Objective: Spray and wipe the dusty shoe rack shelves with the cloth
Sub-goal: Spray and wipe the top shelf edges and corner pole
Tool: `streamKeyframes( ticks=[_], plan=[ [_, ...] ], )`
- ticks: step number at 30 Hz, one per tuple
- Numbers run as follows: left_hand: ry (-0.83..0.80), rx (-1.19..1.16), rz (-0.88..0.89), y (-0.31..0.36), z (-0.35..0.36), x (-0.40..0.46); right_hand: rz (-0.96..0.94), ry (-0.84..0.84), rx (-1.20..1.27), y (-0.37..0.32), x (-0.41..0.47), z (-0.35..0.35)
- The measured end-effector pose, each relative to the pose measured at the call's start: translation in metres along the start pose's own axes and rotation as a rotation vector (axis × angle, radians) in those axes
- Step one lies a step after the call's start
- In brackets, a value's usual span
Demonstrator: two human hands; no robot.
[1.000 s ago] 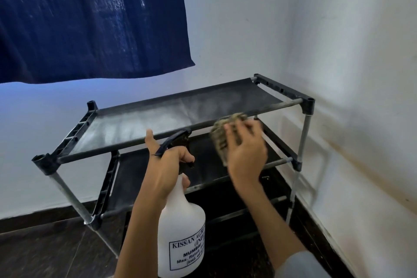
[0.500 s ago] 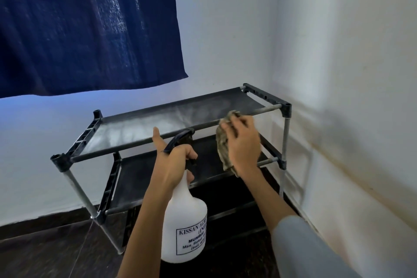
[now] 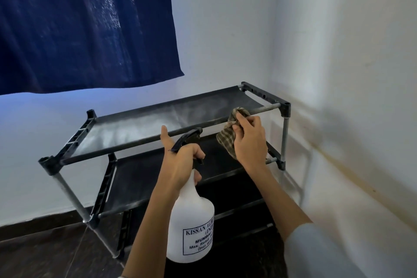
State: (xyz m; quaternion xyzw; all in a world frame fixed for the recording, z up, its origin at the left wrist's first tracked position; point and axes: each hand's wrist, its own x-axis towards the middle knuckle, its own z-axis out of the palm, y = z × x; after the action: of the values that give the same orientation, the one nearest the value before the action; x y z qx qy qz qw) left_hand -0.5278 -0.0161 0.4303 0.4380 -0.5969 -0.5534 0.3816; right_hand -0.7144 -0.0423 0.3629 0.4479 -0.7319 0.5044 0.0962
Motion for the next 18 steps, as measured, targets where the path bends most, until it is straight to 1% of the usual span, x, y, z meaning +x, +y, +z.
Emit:
streamKeyframes(
  ticks=[2,4,6,8,9,10,12,13,15,18],
  plan=[
    [-0.014,0.0,0.015,-0.001,0.003,0.012,-0.043,-0.015,0.003,-0.006,-0.004,0.004],
    [-0.04,-0.006,0.043,-0.004,0.005,0.024,-0.129,-0.065,0.0,-0.017,-0.011,0.009],
    [-0.052,-0.013,0.078,-0.007,0.008,0.032,-0.292,-0.117,-0.044,-0.029,-0.02,0.016],
    [-0.048,-0.015,0.092,-0.008,0.01,0.038,-0.421,-0.115,-0.111,-0.033,-0.023,0.019],
    [-0.048,-0.022,0.089,-0.009,0.01,0.04,-0.402,-0.116,-0.134,-0.031,-0.019,0.017],
    [-0.05,-0.031,0.079,-0.009,0.01,0.041,-0.314,-0.108,-0.153,-0.028,-0.013,0.013],
    [-0.042,-0.039,0.051,-0.009,0.009,0.042,-0.069,-0.077,-0.191,-0.019,0.002,-0.001],
    [-0.032,-0.035,0.042,-0.009,0.008,0.043,0.008,-0.076,-0.232,-0.017,0.009,-0.009],
    [-0.015,-0.024,0.039,-0.009,0.006,0.044,0.03,-0.147,-0.33,-0.024,0.016,-0.023],
    [-0.007,-0.017,0.045,-0.009,0.006,0.043,-0.051,-0.319,-0.36,-0.053,0.015,-0.026]
  ],
)
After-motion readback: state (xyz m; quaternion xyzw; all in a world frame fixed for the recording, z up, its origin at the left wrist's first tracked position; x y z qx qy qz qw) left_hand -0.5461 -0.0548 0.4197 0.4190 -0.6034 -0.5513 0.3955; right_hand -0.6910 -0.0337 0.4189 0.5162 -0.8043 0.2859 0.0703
